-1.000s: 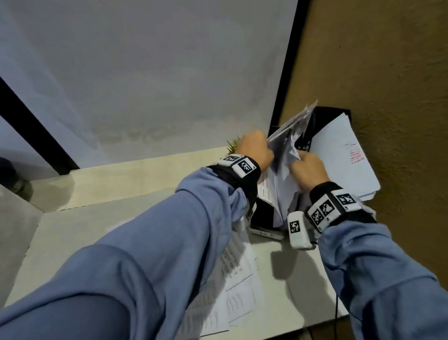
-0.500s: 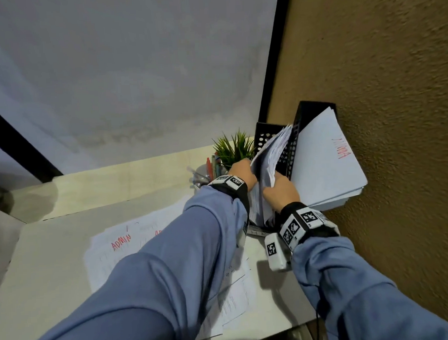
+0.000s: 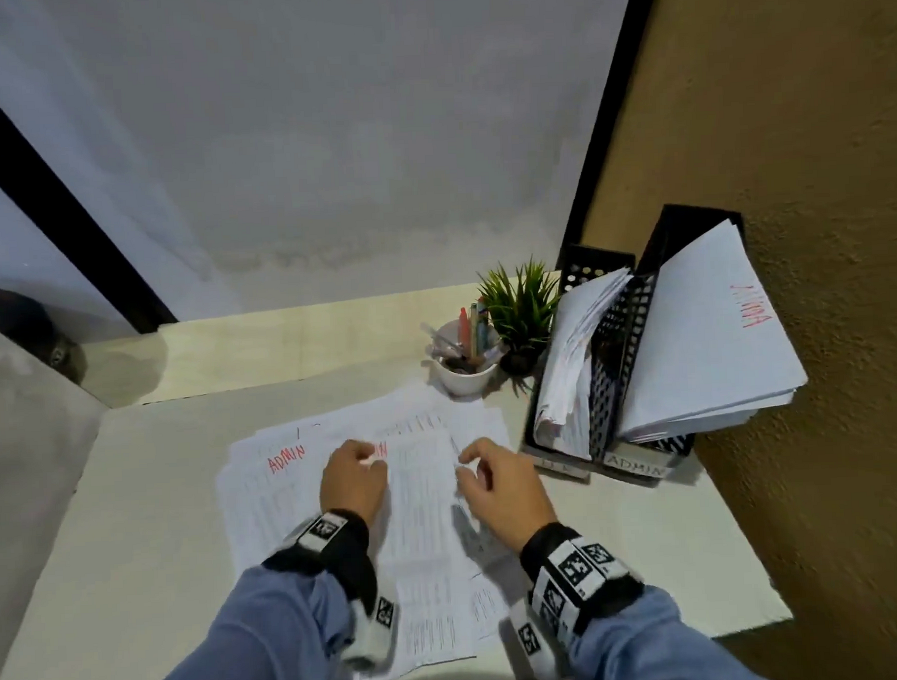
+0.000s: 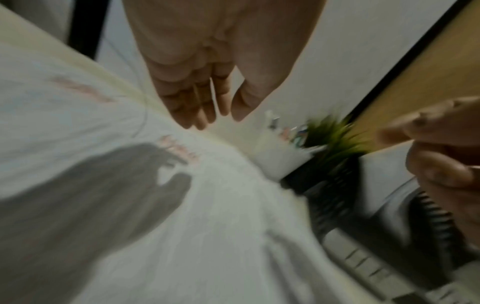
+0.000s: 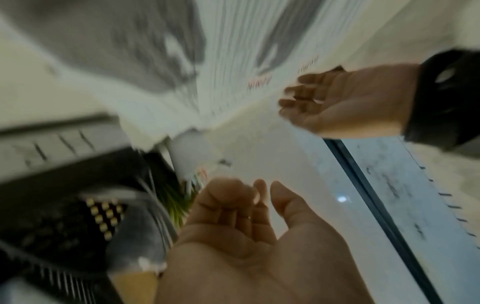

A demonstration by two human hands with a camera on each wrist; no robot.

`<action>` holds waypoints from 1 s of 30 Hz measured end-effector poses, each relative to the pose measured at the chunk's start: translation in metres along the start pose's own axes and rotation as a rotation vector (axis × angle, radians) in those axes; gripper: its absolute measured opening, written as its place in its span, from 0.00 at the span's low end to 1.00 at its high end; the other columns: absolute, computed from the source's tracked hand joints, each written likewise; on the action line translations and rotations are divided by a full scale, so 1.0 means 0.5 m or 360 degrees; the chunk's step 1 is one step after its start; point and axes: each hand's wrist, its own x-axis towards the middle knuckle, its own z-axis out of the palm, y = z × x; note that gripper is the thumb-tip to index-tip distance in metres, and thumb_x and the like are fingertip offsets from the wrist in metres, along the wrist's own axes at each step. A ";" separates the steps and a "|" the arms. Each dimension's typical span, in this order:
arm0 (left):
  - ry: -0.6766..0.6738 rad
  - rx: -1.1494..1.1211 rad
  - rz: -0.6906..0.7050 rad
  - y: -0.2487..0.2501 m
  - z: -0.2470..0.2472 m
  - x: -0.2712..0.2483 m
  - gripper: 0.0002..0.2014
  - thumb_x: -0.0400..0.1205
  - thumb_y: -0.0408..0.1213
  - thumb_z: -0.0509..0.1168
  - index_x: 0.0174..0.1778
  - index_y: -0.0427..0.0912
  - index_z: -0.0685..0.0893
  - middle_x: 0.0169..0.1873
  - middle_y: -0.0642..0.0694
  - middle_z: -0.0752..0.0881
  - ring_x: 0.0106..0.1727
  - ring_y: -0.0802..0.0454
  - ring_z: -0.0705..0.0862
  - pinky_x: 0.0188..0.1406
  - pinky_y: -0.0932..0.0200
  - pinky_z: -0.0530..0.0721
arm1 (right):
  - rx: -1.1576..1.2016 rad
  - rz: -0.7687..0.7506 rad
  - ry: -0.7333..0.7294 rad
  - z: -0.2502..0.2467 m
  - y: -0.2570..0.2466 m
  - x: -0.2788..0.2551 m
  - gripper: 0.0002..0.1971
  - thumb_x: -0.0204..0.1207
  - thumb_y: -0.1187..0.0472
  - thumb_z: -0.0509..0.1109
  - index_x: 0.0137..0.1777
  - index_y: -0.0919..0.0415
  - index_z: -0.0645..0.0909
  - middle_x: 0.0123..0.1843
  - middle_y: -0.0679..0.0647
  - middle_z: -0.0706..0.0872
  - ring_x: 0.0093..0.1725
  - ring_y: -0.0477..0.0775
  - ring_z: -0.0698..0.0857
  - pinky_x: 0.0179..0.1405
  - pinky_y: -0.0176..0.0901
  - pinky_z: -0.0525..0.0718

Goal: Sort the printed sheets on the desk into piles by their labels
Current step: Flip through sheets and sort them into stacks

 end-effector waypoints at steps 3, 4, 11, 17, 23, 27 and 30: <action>0.0016 0.0364 -0.0381 -0.116 -0.035 -0.046 0.23 0.78 0.37 0.66 0.68 0.35 0.73 0.67 0.35 0.73 0.67 0.36 0.73 0.63 0.48 0.75 | 0.0116 0.0403 -0.0221 0.073 0.039 -0.006 0.05 0.75 0.60 0.65 0.49 0.54 0.78 0.36 0.47 0.78 0.34 0.44 0.76 0.34 0.32 0.72; 0.0025 0.0456 -0.0474 -0.135 -0.043 -0.057 0.26 0.77 0.40 0.68 0.70 0.35 0.71 0.68 0.35 0.71 0.68 0.36 0.71 0.62 0.47 0.75 | 0.0127 0.0461 -0.0233 0.088 0.043 -0.009 0.03 0.74 0.62 0.65 0.43 0.53 0.76 0.36 0.46 0.76 0.34 0.44 0.74 0.34 0.31 0.70; 0.0084 0.0330 -0.0540 -0.180 -0.045 -0.077 0.41 0.70 0.43 0.77 0.75 0.36 0.64 0.70 0.36 0.68 0.69 0.37 0.70 0.64 0.44 0.75 | 0.0451 0.0865 -0.0104 0.150 0.049 0.000 0.26 0.72 0.68 0.67 0.32 0.45 0.52 0.33 0.43 0.60 0.29 0.42 0.63 0.19 0.25 0.63; -0.0045 -0.0082 -0.0506 -0.185 -0.039 -0.085 0.24 0.75 0.27 0.68 0.67 0.39 0.72 0.51 0.38 0.81 0.51 0.42 0.82 0.46 0.58 0.77 | 0.0782 0.1056 -0.0045 0.205 0.077 0.015 0.22 0.60 0.67 0.69 0.57 0.62 0.79 0.53 0.60 0.87 0.45 0.62 0.87 0.43 0.50 0.88; -0.0004 0.0095 -0.0329 -0.204 -0.040 -0.083 0.14 0.74 0.20 0.56 0.27 0.42 0.76 0.34 0.40 0.81 0.36 0.46 0.77 0.35 0.59 0.74 | 0.0763 0.1088 0.0052 0.155 0.072 0.038 0.13 0.55 0.81 0.67 0.28 0.63 0.71 0.32 0.57 0.73 0.34 0.57 0.74 0.31 0.43 0.73; 0.0409 0.0079 -0.0532 -0.205 -0.067 -0.071 0.11 0.73 0.24 0.61 0.36 0.45 0.85 0.48 0.39 0.82 0.53 0.38 0.79 0.47 0.52 0.80 | 0.0544 0.1124 -0.0106 0.106 0.062 0.038 0.10 0.67 0.82 0.67 0.39 0.69 0.85 0.34 0.59 0.81 0.39 0.58 0.80 0.32 0.35 0.79; 0.0502 0.0052 -0.0769 -0.214 -0.079 -0.061 0.23 0.74 0.35 0.68 0.66 0.39 0.76 0.67 0.36 0.73 0.66 0.34 0.72 0.65 0.42 0.75 | 0.0590 0.1098 -0.0115 0.100 0.055 0.025 0.12 0.66 0.87 0.63 0.37 0.73 0.83 0.29 0.59 0.79 0.33 0.60 0.78 0.25 0.32 0.78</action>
